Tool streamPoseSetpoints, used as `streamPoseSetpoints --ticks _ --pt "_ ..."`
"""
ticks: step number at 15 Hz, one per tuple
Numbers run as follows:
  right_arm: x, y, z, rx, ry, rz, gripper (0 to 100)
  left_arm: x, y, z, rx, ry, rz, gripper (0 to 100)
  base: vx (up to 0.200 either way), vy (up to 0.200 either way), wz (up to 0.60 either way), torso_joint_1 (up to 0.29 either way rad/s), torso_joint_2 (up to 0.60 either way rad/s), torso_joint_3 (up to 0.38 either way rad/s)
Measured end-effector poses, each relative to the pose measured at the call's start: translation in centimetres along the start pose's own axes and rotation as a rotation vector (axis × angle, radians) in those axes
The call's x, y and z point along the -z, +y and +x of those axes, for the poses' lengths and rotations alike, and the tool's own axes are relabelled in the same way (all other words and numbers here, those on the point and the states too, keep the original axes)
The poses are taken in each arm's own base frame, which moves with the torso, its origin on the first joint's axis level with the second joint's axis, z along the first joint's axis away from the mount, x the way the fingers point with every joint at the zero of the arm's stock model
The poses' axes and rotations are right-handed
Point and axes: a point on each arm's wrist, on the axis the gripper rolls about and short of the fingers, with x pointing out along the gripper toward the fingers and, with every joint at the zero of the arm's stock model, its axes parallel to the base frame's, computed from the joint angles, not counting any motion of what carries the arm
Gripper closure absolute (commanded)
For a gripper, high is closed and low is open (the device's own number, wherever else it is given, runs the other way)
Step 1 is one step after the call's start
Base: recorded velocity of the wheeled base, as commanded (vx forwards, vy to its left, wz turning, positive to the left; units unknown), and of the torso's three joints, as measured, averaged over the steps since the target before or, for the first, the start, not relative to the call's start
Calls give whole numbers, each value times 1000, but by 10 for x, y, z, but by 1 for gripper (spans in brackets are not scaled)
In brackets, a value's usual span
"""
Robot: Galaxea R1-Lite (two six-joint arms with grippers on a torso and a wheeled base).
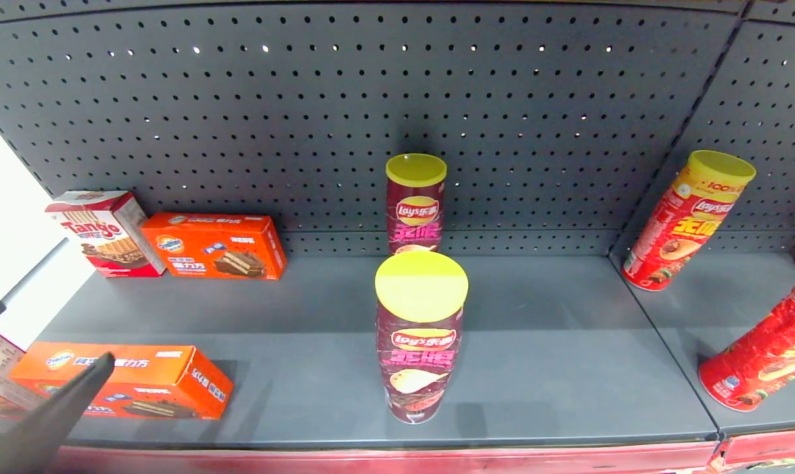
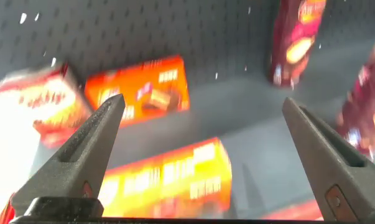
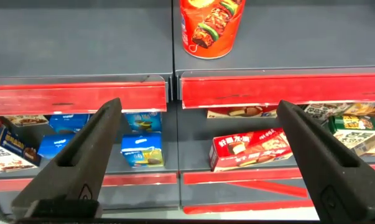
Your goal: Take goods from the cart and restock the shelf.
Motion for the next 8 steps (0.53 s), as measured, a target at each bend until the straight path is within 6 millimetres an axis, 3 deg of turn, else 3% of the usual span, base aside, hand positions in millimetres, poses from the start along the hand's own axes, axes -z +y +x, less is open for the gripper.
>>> streamPoseSetpoints --ticks 4,8 --pt "0 0 0 -1 0 0 0 34 -8 -56 -59 48 -14 0 0 0 0 0 0 0" --pt "0 0 0 0 0 0 0 91 -21 -86 -118 208 -30 0 0 0 0 0 0 0"
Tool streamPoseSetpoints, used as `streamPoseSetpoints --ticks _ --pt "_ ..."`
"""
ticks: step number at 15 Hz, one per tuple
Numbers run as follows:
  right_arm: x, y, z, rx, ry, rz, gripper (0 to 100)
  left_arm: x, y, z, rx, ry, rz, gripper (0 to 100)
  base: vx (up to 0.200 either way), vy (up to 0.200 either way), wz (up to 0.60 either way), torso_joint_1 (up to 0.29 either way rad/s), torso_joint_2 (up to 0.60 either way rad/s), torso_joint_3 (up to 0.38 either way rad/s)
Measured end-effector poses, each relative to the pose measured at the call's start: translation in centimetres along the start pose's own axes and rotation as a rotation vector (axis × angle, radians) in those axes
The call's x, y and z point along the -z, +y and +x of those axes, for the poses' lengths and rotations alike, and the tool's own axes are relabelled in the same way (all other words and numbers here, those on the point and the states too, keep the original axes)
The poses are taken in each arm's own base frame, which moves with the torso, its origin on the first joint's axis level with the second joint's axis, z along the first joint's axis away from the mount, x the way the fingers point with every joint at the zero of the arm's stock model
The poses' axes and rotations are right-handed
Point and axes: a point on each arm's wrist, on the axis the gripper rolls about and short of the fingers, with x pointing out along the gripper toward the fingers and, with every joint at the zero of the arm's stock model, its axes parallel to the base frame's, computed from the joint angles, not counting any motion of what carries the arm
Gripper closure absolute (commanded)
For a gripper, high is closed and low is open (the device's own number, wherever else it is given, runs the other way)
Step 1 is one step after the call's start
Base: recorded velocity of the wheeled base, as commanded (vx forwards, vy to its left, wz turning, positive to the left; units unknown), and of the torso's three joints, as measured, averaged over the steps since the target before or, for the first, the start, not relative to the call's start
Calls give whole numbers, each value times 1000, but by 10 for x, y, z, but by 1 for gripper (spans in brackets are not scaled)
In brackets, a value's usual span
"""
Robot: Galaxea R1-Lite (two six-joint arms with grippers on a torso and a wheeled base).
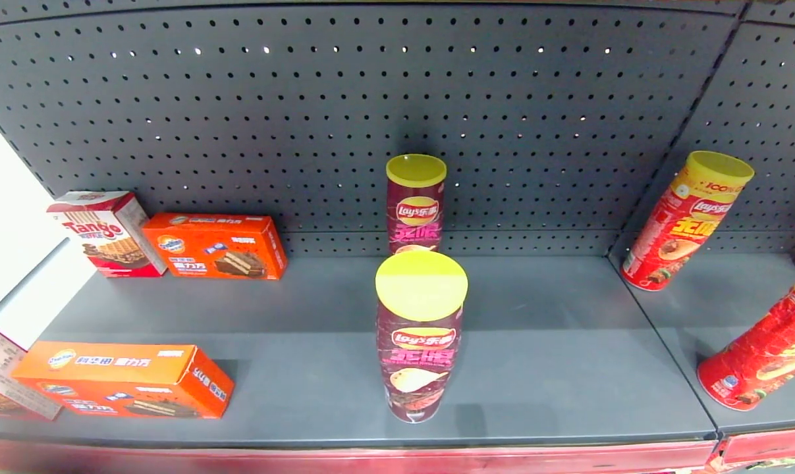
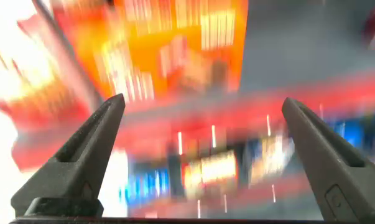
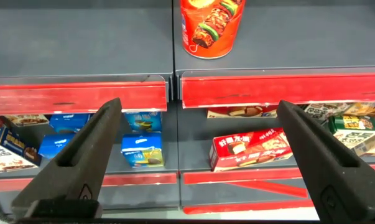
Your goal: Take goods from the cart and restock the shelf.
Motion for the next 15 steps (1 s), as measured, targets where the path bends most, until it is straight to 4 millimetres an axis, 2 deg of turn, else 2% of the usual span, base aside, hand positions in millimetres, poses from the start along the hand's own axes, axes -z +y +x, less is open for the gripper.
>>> streamPoseSetpoints --ticks 2,15 --pt "0 0 0 0 0 0 0 11 -2 -3 -2 47 3 0 0 0 0 0 0 0" --pt "0 0 0 0 1 0 0 13 -4 -10 -91 -42 -84 0 0 0 0 0 0 0"
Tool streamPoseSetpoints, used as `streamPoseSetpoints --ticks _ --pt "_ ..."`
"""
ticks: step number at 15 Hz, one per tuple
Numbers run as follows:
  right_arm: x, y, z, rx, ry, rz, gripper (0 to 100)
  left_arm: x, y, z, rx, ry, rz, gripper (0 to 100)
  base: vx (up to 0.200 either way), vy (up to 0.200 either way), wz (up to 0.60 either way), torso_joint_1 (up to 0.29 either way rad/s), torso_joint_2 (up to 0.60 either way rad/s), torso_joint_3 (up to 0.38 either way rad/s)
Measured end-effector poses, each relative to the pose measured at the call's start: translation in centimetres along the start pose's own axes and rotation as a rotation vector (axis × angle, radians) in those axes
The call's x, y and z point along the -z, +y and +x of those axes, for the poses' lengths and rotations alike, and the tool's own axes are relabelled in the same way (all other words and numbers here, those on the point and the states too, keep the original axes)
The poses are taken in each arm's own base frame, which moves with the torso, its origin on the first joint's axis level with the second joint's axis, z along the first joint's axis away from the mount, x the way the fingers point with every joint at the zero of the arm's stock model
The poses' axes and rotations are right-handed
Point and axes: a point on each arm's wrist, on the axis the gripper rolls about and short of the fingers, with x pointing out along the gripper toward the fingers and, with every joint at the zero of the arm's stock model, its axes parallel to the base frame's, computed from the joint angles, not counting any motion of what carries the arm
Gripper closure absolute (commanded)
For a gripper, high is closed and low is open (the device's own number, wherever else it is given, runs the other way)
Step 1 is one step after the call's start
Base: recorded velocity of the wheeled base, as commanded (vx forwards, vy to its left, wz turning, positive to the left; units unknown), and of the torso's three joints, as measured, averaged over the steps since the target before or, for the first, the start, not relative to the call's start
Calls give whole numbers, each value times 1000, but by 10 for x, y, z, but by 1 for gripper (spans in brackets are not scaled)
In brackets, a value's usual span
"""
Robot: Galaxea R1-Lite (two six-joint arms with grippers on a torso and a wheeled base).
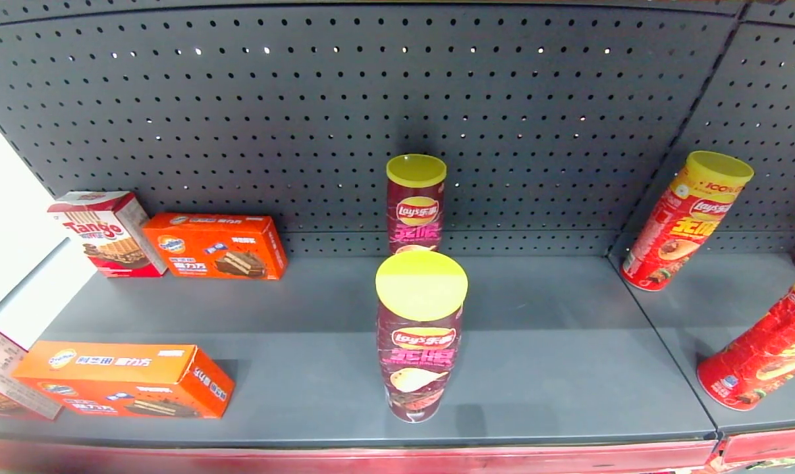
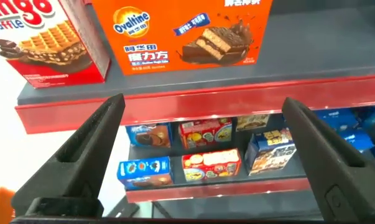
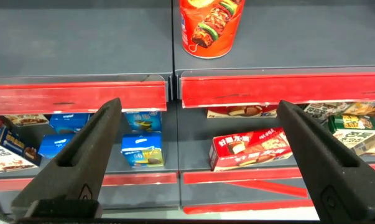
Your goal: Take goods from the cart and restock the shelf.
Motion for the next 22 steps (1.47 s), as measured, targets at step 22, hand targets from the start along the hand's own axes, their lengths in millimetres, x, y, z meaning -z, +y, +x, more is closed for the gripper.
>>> streamPoseSetpoints --ticks 22 --pt "2 -1 -5 -56 -64 -5 0 0 0 -1 4 -8 22 0 0 0 0 0 0 0"
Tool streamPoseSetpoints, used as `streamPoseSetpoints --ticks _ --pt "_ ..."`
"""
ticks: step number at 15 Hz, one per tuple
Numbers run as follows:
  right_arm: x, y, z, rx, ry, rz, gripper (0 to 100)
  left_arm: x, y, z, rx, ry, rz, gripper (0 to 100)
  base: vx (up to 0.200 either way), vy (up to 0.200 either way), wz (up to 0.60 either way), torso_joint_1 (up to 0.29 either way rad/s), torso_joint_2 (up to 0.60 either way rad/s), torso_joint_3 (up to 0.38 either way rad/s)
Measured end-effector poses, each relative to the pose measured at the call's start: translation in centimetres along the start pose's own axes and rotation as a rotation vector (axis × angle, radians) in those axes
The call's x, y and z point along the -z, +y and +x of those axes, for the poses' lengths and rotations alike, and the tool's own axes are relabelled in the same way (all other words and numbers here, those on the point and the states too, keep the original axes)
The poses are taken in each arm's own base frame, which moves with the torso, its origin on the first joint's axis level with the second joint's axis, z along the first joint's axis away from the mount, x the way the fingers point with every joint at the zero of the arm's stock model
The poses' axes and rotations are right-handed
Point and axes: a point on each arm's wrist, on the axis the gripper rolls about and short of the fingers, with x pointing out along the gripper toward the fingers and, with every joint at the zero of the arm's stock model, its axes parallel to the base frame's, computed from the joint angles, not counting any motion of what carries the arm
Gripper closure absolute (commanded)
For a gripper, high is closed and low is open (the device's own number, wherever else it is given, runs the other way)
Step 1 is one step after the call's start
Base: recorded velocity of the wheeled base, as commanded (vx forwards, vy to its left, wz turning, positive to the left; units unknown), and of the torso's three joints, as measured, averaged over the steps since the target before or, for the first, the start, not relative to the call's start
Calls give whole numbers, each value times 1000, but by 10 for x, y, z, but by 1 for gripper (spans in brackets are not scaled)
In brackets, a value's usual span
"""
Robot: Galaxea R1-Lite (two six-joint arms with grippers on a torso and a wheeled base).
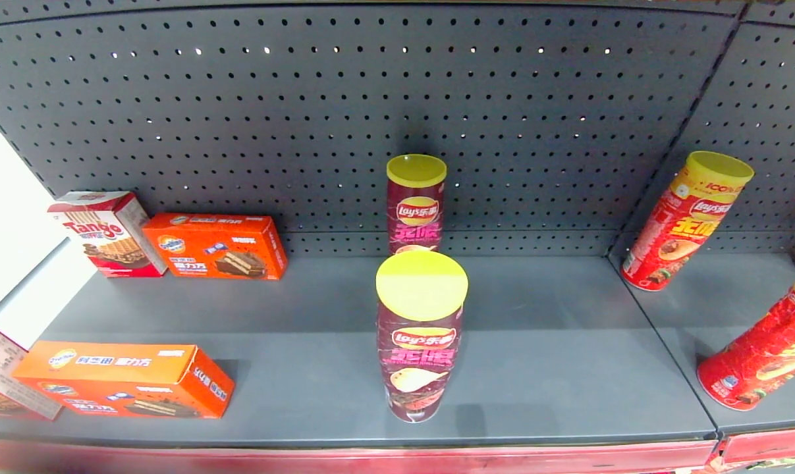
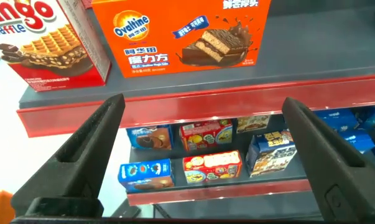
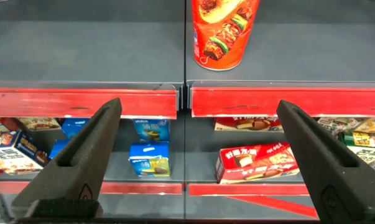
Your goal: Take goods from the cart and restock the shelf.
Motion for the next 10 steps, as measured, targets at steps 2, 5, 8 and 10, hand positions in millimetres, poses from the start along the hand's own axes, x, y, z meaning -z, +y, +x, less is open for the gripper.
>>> streamPoseSetpoints --ticks 2,5,8,10 --pt "0 0 0 -3 -6 0 0 0 0 0 3 0 0 0 0 0 0 0 0 0" --pt "0 0 -1 5 -10 0 0 0 0 0 -3 1 -2 0 0 0 0 0 0 0" --pt "0 -2 -1 84 -15 4 0 0 0 0 1 1 0 0 0 0 0 0 0 0" --pt "0 -2 -1 87 -13 3 0 0 0 0 5 1 -1 0 0 0 0 0 0 0"
